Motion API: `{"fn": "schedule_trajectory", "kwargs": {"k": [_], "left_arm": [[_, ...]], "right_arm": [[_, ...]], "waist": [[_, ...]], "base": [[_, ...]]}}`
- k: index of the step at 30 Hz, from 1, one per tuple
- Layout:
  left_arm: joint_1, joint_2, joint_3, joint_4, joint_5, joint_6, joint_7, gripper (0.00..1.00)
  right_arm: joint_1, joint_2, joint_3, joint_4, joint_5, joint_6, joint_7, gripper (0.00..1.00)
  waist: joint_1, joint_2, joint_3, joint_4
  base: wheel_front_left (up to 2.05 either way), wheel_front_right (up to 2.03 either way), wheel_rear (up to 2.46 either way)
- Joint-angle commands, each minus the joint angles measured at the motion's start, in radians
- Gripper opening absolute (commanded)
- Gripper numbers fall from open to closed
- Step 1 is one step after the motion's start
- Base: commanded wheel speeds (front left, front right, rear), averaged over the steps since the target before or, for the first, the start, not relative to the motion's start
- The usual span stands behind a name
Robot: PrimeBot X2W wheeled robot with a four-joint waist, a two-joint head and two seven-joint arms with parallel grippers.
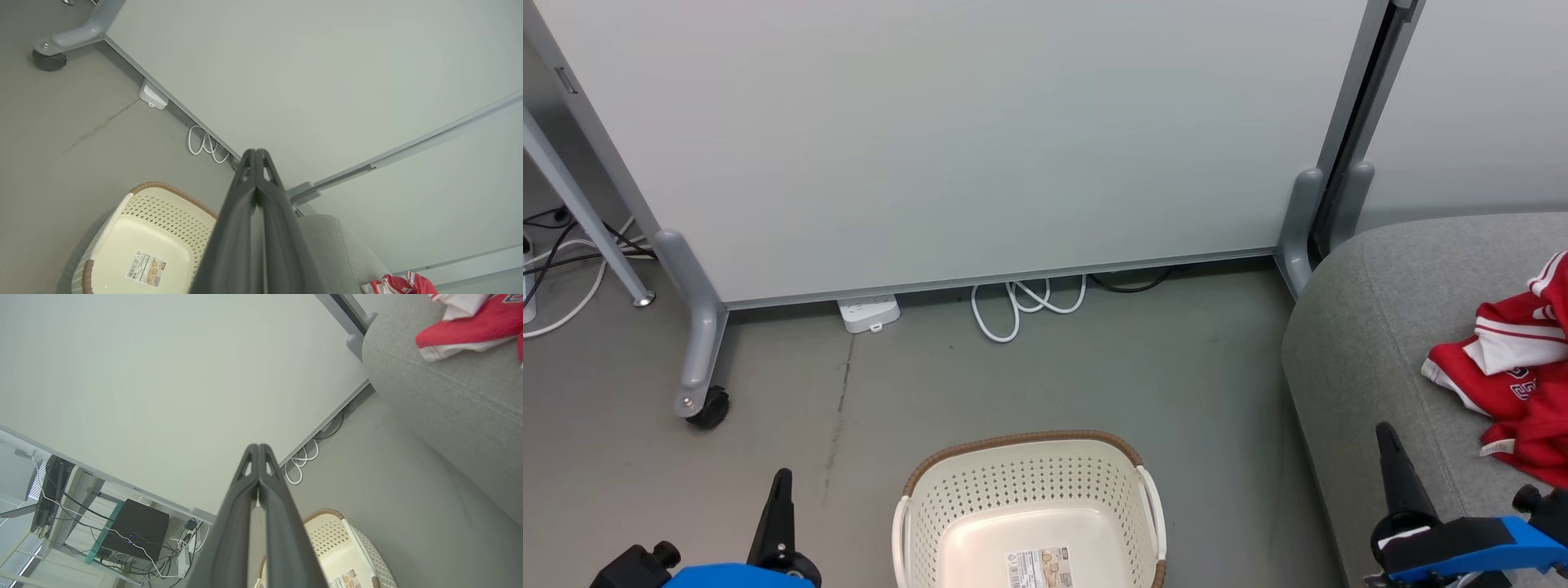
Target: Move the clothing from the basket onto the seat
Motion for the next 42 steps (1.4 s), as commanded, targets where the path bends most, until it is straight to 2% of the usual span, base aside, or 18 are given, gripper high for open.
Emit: {"fn": "schedule_trajectory", "kwargs": {"k": [1,42], "left_arm": [[-0.025,0.004,0.010,-0.018,-0.025,-0.003,0.008,0.00],[-0.035,0.007,0.081,-0.089,-0.405,-0.006,0.114,0.00]], "right_arm": [[-0.024,-0.004,-0.002,-0.005,0.035,0.000,0.003,0.00],[-0.083,-0.006,-0.007,0.049,0.485,0.000,0.040,0.00]], "waist": [[0.0000,0.0000,0.000,-0.001],[0.0000,0.0000,0.012,-0.023]], "base": [[0.00,0.00,0.00],[0.00,0.00,0.00]]}}
